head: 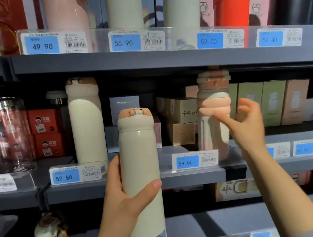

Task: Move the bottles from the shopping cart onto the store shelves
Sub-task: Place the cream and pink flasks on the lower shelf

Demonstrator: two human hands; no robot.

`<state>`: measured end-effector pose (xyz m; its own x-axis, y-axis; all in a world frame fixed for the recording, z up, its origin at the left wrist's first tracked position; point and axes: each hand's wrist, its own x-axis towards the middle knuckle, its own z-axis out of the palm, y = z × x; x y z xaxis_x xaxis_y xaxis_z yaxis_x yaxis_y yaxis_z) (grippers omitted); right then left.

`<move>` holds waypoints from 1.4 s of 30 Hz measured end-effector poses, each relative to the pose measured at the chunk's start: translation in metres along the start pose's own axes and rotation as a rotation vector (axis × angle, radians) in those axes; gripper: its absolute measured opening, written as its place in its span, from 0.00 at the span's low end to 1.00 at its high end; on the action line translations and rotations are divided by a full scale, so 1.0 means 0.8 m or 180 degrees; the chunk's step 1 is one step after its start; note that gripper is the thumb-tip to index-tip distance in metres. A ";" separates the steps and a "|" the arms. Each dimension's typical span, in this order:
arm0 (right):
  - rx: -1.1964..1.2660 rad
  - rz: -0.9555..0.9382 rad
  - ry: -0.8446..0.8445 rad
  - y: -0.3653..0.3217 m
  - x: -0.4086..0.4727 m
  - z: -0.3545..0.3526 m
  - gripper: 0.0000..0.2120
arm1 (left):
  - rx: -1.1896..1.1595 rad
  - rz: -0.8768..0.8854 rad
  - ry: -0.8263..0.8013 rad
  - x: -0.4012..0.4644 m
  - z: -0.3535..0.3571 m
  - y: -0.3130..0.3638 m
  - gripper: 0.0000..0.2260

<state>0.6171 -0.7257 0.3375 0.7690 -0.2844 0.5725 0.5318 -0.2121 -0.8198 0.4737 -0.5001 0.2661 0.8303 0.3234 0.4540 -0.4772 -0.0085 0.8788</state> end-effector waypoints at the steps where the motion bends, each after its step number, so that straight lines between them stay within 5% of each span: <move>1: 0.0083 -0.0321 0.0414 -0.007 -0.019 -0.003 0.27 | 0.0095 0.0038 0.0007 0.001 0.003 0.003 0.38; 3: 0.0406 -0.0697 0.0458 -0.026 -0.064 -0.001 0.20 | 0.0239 0.0106 0.0001 0.001 0.011 0.007 0.39; 7: 0.0804 0.0020 -0.1989 -0.054 -0.130 0.029 0.29 | 0.0544 0.0370 -0.0256 0.008 0.030 0.010 0.40; 9: 0.0939 0.0440 -0.2688 -0.056 -0.139 0.047 0.34 | 0.0803 0.0484 -0.0316 0.014 0.038 0.011 0.41; 17: 0.1534 0.1266 -0.2531 -0.074 -0.113 0.080 0.25 | 0.0929 0.0446 -0.0871 0.024 -0.016 0.050 0.39; 21: 0.1816 0.1610 -0.2068 -0.089 -0.090 0.099 0.21 | 0.0772 0.0861 0.0490 0.026 -0.065 0.046 0.19; 24: 0.1949 0.1537 -0.1896 -0.098 -0.076 0.116 0.18 | 0.2272 0.1217 0.1499 0.049 -0.110 0.017 0.20; 29: 0.2081 0.1326 -0.1558 -0.100 -0.063 0.143 0.18 | 0.3853 0.1322 0.1610 0.069 -0.135 -0.045 0.28; 36: 0.2119 0.1285 -0.1238 -0.083 -0.054 0.161 0.28 | 0.3918 0.1735 0.1986 0.076 -0.135 -0.062 0.23; 42: 0.1067 0.0596 -0.1509 -0.061 -0.055 0.163 0.26 | 0.3826 0.2054 0.2082 0.078 -0.136 -0.066 0.22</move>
<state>0.6036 -0.5813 0.3509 0.8935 0.1751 0.4136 0.3957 0.1289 -0.9093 0.5198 -0.3763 0.2320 0.1519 0.3110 0.9382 0.0820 -0.9499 0.3016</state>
